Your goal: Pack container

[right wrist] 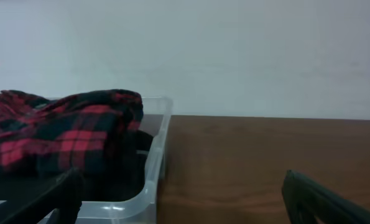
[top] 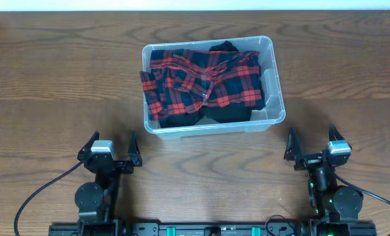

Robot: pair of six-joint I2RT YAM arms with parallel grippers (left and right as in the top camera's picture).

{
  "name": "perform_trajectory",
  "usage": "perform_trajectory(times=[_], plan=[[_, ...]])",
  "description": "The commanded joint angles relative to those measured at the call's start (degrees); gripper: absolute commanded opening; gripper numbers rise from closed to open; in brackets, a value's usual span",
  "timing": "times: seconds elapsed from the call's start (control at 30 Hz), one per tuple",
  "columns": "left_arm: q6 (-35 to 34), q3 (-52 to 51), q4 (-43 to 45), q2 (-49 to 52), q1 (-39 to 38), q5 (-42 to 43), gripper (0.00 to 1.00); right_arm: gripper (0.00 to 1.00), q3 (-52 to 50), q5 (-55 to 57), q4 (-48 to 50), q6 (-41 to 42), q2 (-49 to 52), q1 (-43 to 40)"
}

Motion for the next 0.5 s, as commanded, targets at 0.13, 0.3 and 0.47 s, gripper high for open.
perform_trajectory(times=[0.13,0.3,0.47], plan=[[0.20,-0.98,-1.92,-0.35,0.31,0.81,0.98,0.99,-0.13,1.11,-2.82,-0.50,-1.14,0.76],[0.17,-0.98,-1.92,-0.35,0.31,0.83,0.98,0.99,-0.13,1.29,-8.07,-0.59,-1.14,0.76],[0.17,-0.98,-1.92,-0.35,0.31,0.83,0.98,0.99,-0.13,1.57,-7.93,-1.36,-1.11,0.72]])
